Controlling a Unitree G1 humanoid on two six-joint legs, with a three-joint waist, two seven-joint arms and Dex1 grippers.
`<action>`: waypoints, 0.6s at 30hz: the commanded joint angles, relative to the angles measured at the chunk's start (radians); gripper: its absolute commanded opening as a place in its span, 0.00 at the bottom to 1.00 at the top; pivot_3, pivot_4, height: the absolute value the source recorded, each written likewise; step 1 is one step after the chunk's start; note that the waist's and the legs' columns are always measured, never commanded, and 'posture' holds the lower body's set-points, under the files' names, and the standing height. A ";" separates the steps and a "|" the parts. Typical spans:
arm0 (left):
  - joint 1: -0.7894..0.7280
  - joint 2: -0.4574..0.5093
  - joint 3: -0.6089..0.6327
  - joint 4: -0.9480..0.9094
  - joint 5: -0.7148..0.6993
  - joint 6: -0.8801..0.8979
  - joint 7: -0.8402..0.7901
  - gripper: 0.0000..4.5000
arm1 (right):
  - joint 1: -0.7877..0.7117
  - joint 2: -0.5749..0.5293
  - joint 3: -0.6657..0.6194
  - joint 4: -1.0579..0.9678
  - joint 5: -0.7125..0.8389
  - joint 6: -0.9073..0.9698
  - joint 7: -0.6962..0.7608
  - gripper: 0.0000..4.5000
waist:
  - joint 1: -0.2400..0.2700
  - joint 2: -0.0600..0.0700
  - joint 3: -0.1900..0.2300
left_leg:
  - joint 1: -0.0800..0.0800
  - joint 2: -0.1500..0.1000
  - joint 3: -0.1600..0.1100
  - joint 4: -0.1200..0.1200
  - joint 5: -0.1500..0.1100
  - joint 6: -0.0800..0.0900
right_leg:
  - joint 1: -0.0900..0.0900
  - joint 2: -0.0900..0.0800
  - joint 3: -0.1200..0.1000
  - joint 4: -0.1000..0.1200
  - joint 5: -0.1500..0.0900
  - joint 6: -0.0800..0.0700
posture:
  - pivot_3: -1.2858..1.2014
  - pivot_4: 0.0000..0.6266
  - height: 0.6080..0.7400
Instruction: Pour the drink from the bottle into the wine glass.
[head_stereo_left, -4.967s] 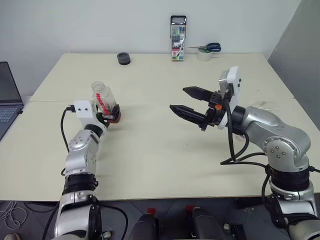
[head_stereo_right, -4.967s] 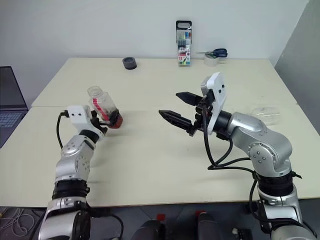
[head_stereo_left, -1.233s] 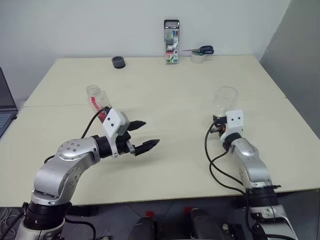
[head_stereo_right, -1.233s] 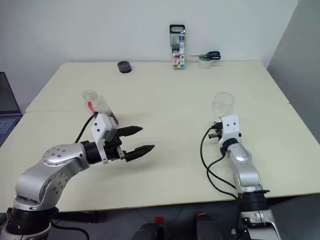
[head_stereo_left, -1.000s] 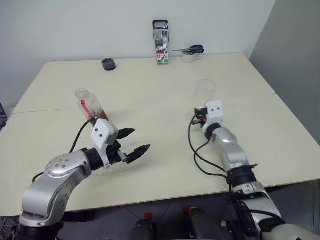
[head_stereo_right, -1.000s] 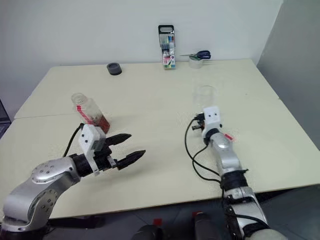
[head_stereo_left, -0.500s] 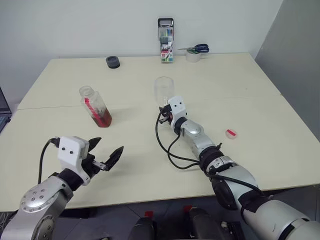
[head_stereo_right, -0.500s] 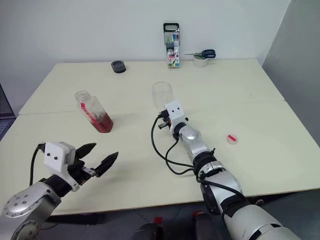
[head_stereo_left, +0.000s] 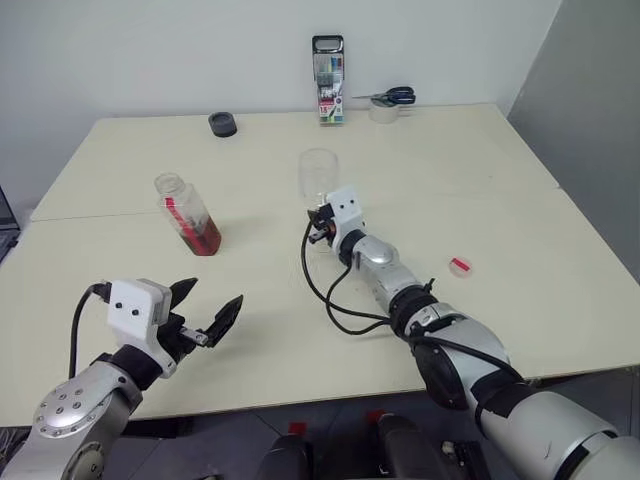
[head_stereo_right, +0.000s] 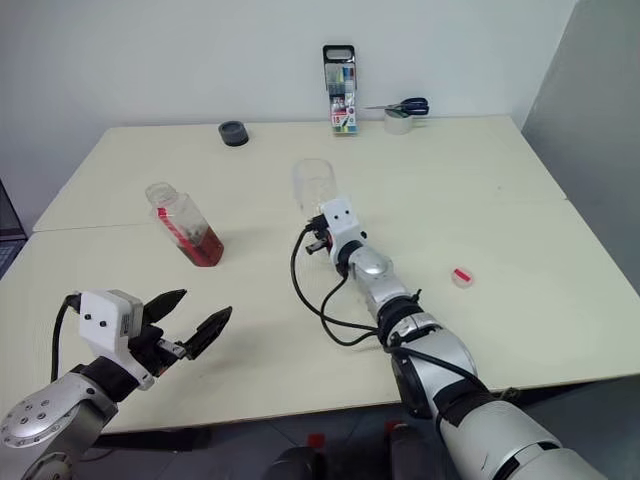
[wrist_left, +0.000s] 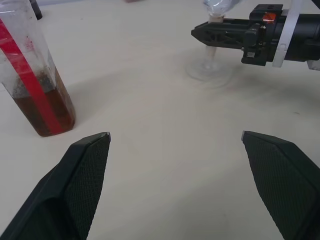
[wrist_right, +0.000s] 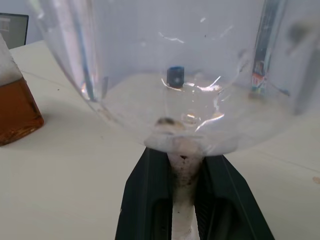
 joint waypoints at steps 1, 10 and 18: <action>-0.009 0.017 -0.001 -0.031 -0.001 -0.010 -0.003 1.00 | -0.040 0.047 0.001 -0.003 -0.017 -0.045 -0.008 0.06 | 0.000 0.000 0.000 | 0.000 0.000 0.000 0.000 0.000 0.000 | 0.000 0.000 0.000 0.000 0.000 0.000 | 0.52 0.24 1.00; -0.052 0.031 -0.030 -0.004 0.000 -0.003 -0.007 1.00 | 0.001 0.041 0.039 -0.001 -0.076 -0.104 -0.017 0.06 | -0.001 0.000 0.000 | 0.000 0.000 0.000 0.000 0.000 0.000 | 0.000 0.000 0.000 0.000 0.000 0.000 | 0.52 0.24 1.00; -0.077 0.040 -0.048 0.005 -0.005 0.006 -0.010 1.00 | 0.039 0.046 0.031 -0.002 -0.075 -0.108 -0.012 0.06 | -0.003 0.000 0.000 | 0.000 0.000 0.000 0.000 0.000 -0.001 | 0.000 0.000 0.000 0.000 0.000 0.000 | 0.52 0.24 1.00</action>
